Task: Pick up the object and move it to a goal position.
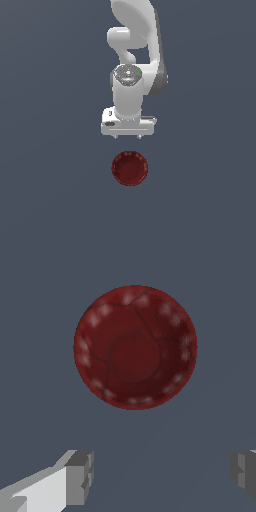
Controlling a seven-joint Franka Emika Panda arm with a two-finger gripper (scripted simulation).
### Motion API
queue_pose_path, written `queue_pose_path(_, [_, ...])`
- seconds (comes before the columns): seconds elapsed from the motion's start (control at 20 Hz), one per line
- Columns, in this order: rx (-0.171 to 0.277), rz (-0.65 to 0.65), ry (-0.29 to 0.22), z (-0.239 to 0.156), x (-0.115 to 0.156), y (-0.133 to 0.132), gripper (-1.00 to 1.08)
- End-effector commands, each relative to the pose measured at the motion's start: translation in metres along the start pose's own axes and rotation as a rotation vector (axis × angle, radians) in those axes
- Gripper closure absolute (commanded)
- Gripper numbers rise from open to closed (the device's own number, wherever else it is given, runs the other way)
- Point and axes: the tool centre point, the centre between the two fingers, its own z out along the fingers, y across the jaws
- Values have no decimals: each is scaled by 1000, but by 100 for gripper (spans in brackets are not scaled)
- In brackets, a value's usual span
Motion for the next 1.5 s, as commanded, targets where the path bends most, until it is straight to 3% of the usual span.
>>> queue_pose_path(0.0, [0,0,0,0,0,0,-20])
queue_pose_path(0.5, [-5,-7,-1,-3,3,0,-20])
queue_pose_path(0.8, [-35,-10,-7,5,12,-7,-20])
queue_pose_path(1.1, [-103,-20,-14,22,32,-22,-20])
queue_pose_path(1.45, [-240,-44,-6,52,62,-52,-20])
